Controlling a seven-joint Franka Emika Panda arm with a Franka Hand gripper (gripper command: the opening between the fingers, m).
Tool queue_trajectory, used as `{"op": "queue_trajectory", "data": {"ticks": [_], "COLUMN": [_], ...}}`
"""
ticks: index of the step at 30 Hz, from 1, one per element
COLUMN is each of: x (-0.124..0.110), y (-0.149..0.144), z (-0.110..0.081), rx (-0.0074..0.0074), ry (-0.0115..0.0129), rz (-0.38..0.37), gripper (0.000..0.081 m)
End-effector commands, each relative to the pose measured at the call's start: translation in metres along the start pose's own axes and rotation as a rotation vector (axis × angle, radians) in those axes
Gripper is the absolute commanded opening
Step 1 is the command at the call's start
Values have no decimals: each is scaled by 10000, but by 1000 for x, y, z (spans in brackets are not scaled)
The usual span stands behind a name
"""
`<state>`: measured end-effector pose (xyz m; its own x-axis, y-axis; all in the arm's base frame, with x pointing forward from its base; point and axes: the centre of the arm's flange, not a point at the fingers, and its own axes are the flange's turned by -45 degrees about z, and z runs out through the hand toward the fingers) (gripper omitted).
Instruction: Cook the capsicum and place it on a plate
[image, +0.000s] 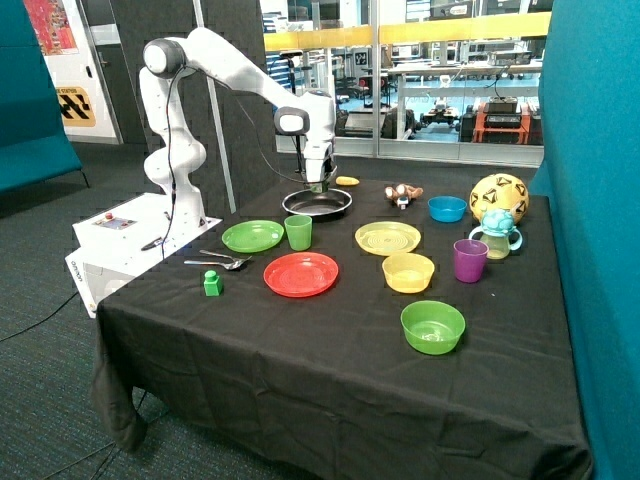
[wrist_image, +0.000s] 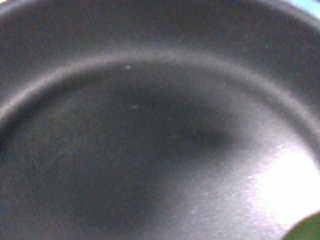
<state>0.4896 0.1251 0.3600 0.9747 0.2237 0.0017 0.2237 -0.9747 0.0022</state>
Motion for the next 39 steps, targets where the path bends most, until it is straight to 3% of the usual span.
{"op": "queue_trajectory", "data": {"ticks": [1,21,39], "x": [-10,-17,-13], "y": [-13,-8,-17], "z": [17,63,82], "rx": [22,22,22], "ry": [-17,-17,-17], "rz": [6,8,4], "gripper": [0,0,0]}}
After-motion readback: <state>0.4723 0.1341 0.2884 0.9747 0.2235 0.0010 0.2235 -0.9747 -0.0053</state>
